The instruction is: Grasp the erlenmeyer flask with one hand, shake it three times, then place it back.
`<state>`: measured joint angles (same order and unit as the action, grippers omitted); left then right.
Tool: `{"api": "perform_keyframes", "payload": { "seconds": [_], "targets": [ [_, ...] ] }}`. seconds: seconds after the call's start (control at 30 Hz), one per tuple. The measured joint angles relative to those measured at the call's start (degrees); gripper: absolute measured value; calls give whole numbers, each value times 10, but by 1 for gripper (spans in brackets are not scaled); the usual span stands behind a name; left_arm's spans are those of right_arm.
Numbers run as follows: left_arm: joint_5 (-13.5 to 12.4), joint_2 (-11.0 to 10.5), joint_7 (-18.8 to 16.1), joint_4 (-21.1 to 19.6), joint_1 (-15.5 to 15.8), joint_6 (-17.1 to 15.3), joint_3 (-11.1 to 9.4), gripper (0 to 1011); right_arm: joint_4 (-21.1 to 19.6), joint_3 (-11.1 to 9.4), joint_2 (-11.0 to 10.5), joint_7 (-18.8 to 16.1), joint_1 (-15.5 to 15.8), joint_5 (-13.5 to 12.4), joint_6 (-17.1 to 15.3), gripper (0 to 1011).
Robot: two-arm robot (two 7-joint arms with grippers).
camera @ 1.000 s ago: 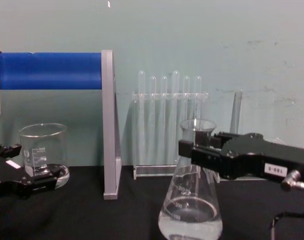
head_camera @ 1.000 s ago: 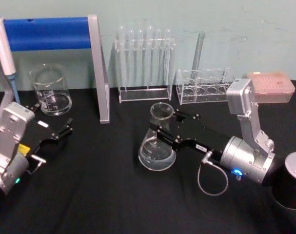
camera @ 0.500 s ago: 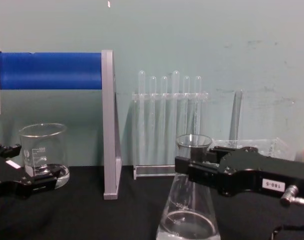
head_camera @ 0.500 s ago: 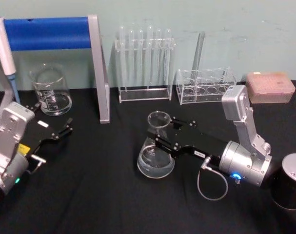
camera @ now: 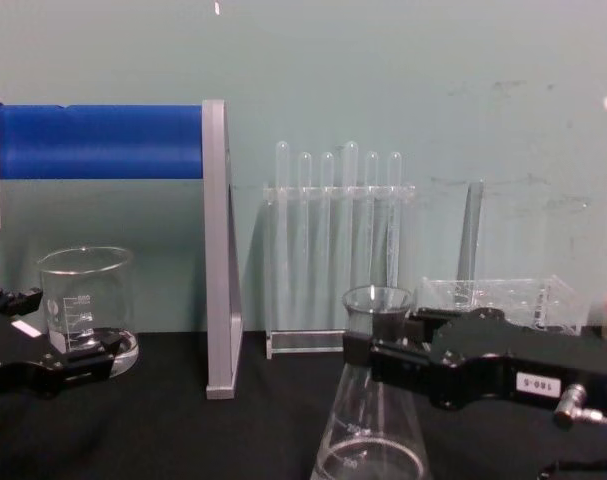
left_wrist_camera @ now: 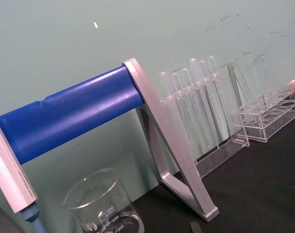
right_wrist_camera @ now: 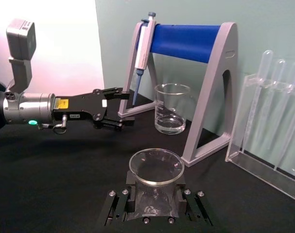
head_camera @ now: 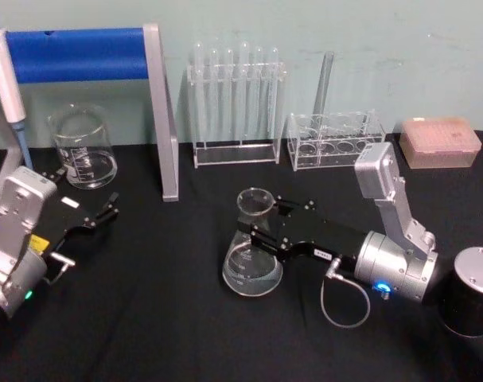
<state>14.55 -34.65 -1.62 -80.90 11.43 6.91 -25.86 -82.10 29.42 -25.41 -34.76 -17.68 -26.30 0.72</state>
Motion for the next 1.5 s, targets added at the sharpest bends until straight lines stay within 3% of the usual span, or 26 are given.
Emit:
{"api": "perform_keyframes", "payload": {
  "seconds": [0.43, 1.5],
  "targets": [
    [0, 0, 0, 0, 0, 0, 0, 1001, 26, 13, 2, -14, -17, 1, 6, 449],
    [0, 0, 0, 0, 0, 0, 0, 1001, 44, 23, 6, -21, -28, -1, 4, 448]
  ]
}}
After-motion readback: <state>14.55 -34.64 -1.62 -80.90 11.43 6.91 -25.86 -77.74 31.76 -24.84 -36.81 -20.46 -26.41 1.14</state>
